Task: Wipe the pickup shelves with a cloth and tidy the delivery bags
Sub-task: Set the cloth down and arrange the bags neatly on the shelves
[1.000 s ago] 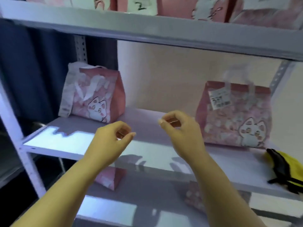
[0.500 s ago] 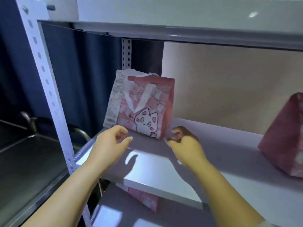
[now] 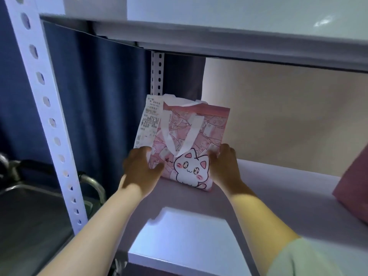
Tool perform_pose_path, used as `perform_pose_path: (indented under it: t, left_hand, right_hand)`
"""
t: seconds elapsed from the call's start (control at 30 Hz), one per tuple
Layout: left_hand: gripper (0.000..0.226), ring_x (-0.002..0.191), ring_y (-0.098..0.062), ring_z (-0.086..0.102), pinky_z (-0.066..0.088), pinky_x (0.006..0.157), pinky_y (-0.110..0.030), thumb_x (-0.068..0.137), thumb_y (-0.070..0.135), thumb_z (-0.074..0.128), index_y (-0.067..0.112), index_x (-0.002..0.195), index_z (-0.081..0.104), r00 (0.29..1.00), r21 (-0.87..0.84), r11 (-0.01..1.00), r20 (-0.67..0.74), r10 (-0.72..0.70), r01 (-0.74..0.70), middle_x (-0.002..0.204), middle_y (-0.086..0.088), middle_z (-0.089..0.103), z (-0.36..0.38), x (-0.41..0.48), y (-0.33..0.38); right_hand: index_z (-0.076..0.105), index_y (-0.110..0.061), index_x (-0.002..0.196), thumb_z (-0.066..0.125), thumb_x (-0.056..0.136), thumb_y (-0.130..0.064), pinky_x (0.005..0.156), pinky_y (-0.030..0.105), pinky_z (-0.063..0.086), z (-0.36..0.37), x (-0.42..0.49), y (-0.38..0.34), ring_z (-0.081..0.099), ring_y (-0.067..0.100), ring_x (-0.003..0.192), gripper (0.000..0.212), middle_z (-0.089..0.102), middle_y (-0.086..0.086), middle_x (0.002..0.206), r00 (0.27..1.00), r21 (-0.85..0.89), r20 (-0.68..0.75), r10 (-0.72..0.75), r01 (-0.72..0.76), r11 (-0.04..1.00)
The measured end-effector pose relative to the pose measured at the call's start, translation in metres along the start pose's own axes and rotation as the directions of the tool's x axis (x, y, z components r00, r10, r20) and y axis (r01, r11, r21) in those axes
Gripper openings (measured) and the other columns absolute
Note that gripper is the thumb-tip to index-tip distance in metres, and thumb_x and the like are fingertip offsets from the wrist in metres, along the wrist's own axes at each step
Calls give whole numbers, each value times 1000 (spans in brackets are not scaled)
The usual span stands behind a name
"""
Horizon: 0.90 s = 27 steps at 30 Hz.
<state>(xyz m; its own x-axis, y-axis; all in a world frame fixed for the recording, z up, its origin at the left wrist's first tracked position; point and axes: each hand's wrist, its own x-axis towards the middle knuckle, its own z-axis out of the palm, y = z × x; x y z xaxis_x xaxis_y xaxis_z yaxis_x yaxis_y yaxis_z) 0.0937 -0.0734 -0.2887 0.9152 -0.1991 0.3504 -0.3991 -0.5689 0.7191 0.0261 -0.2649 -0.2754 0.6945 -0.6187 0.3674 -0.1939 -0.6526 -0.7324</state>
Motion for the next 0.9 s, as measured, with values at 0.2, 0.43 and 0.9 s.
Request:
perform_pose_path:
  t: [0.2,0.43,0.9]
  left_hand:
    - [57,129,-32,25,24,105,-38,83,34,64,16,132,41,996,-57,998,-85,-39,34,139,-12,34,-1,8,4]
    - [41,123,-28,44,38,102,-43,87,31,58,19,125,44,999,-230,973,20,26,-21,133,-7,49,-2,4,5]
    - [31,99,-15,60,48,86,-31,87,34,58,33,116,47,995,-350,937,83,58,-25,108,11,63,-5,-33,2]
  right_hand:
    - [47,-13,97,38,99,-29,55,26,33,-12,-8,19,51,17,77,18,57,-3,87,997,77,-69,21,-15,997]
    - [45,-15,91,39,98,-36,60,33,31,-47,-29,37,49,23,75,23,52,-5,76,985,50,-131,113,-107,993]
    - [53,-15,89,54,92,-39,51,25,40,-68,-68,42,55,13,65,24,60,-3,75,975,204,-179,129,-91,975]
